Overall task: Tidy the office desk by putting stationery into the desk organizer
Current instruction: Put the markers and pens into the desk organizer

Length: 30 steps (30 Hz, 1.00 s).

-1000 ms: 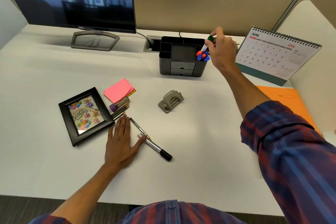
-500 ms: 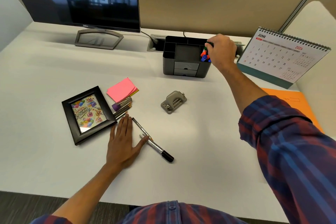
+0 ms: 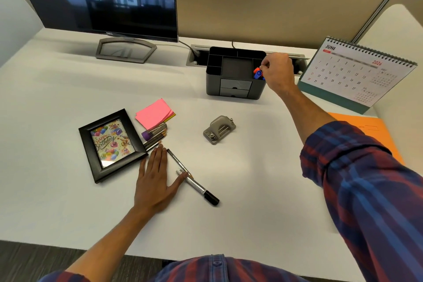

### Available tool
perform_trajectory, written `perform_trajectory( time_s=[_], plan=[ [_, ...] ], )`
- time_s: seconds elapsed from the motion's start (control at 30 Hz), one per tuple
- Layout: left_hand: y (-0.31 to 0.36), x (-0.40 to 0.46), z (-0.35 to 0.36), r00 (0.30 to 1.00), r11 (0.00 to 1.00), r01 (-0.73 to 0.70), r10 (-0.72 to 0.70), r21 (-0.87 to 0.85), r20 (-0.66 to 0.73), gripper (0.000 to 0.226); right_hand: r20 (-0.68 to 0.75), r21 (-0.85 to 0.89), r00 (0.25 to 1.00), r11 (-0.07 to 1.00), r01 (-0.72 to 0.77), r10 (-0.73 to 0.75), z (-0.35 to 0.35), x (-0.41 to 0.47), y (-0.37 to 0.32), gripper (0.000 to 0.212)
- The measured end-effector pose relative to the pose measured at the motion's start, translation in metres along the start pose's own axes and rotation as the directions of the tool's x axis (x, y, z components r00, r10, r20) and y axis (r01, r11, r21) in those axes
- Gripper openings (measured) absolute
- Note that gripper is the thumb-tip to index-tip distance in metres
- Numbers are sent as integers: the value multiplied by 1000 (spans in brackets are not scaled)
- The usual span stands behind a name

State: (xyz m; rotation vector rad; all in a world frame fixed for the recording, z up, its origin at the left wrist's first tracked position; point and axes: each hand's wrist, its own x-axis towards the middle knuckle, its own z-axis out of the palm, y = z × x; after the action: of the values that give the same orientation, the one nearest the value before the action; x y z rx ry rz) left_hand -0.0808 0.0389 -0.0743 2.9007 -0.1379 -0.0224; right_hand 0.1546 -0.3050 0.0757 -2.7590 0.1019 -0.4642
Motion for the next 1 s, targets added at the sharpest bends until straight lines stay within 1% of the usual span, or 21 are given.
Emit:
perform_trajectory(
  time_s=[0.17, 0.23, 0.33, 0.37, 0.47, 0.53, 0.67, 0.87, 1.0],
  plan=[
    [0, 0, 0, 1000, 1000, -1, 1, 10, -3, 96, 25, -89, 999, 996, 26, -24, -4, 0, 2, 25],
    [0, 0, 0, 1000, 1000, -2, 3, 12, -3, 96, 50, -81, 999, 997, 10, -6, -4, 0, 6, 27],
    [0, 0, 0, 1000, 1000, -3, 3, 3, -3, 96, 75, -22, 997, 1000, 2, 0, -2, -8, 10, 32],
    [0, 0, 0, 1000, 1000, -2, 2, 0, -4, 96, 53, 7, 999, 1000, 7, -8, -1, -12, 11, 32],
    [0, 0, -1, 1000, 1000, 1, -1, 13, -1, 96, -95, 93, 994, 994, 54, -45, 5, -30, 13, 32],
    [0, 0, 0, 1000, 1000, -2, 2, 14, -2, 96, -168, 126, 983, 988, 88, -66, 10, -45, 13, 31],
    [0, 0, 0, 1000, 1000, -6, 6, 5, -5, 95, -226, 160, 969, 977, 142, -103, 17, -76, 10, 27],
    [-1, 1, 1, 1000, 1000, -5, 5, 17, -10, 95, -190, 230, 972, 956, 181, -138, 25, -122, 1, 20],
    [-1, 1, 2, 1000, 1000, -5, 5, 4, -15, 95, -90, 256, 980, 947, 196, -179, 32, -162, -11, 16]
  ],
)
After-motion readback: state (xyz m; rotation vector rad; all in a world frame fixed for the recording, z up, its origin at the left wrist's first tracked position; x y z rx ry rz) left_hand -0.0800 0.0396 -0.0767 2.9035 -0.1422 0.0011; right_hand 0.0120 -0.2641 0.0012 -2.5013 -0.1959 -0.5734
